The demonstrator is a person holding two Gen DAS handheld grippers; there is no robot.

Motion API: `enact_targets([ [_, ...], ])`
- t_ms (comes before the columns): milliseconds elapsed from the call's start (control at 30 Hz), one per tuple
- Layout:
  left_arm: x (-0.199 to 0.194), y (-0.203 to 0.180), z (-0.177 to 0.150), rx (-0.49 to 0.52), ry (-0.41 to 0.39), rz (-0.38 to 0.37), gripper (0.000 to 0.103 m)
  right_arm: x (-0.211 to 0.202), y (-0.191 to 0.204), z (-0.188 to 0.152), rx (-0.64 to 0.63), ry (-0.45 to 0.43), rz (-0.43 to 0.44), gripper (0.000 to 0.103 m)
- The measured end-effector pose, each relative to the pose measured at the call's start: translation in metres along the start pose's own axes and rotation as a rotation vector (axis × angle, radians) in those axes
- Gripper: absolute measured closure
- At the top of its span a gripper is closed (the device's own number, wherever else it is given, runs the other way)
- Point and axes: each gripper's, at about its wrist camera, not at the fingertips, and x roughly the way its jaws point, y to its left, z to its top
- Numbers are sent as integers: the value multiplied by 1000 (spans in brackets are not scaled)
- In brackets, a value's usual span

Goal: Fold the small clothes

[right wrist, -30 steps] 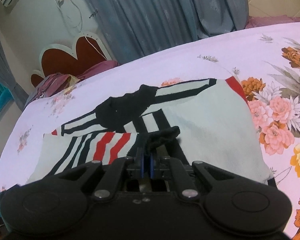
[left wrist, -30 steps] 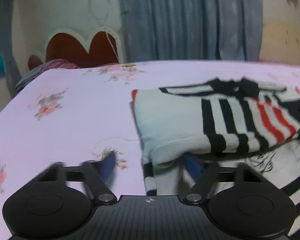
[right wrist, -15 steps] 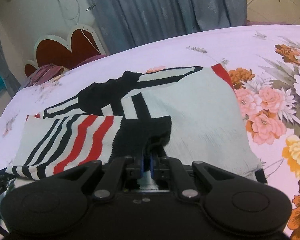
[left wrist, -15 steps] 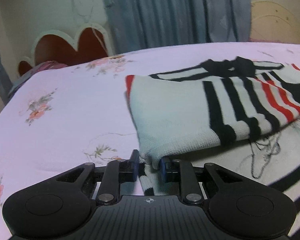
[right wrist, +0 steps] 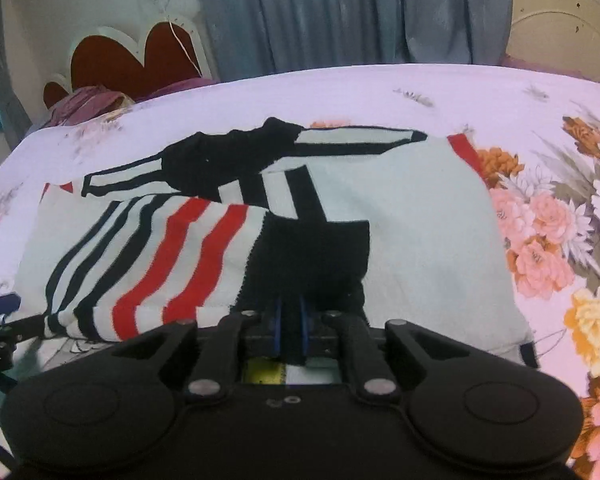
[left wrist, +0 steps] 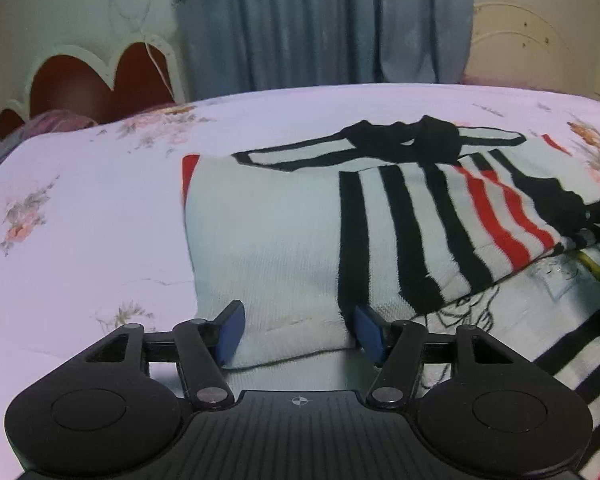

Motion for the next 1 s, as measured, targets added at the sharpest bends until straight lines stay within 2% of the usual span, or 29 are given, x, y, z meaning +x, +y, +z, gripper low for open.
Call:
enact_targets([
  [33, -2, 5, 4, -16, -11, -16, 43, -6, -1, 3, 1, -28, 0, 85],
  [100, -2, 17, 17, -42, -51, -4, 43, -12, -8, 13, 14, -79, 10, 86],
  [233, 26, 37, 56, -52, -74, -4, 43, 6, -14, 38, 23, -80, 26, 89],
  [333, 67, 43, 80, -31, -34, 3, 43, 24, -7, 48, -6, -69, 27, 89],
  [367, 85, 46, 83, -23, 6, 12, 41, 34, -6, 51, -14, -45, 1, 87],
  [400, 99, 50, 83, -39, 32, 3, 34, 44, -7, 51, -15, -13, -24, 88],
  [433, 104, 57, 81, -81, 20, -22, 29, 50, -8, 49, -14, 6, -42, 91],
  [500, 103, 62, 81, -94, 17, -44, 29, 52, -15, 45, -7, -9, -23, 92],
  [533, 99, 62, 81, -86, 9, -26, 29, 49, -16, 44, -6, -11, -23, 91],
  [567, 92, 60, 80, -81, -7, 9, 29, 44, -16, 45, 2, -23, -33, 85],
  [633, 81, 58, 80, -103, -29, 2, 29, 32, -13, 47, 21, -74, -5, 83],
  [700, 71, 43, 81, -117, -64, -43, 29, 31, 3, 52, 6, -93, 33, 80],
  [767, 64, 24, 86, -81, -90, -76, 29, 39, 28, 57, -24, -77, 96, 80],
  [867, 72, -3, 89, -60, -58, -123, 29, 54, 66, 57, -76, -41, 187, 81],
  [933, 84, -7, 85, -37, -26, -101, 29, 65, 82, 53, -107, -6, 213, 81],
  [1000, 89, -1, 76, 0, -16, -72, 29, 71, 84, 47, -137, 20, 184, 87],
])
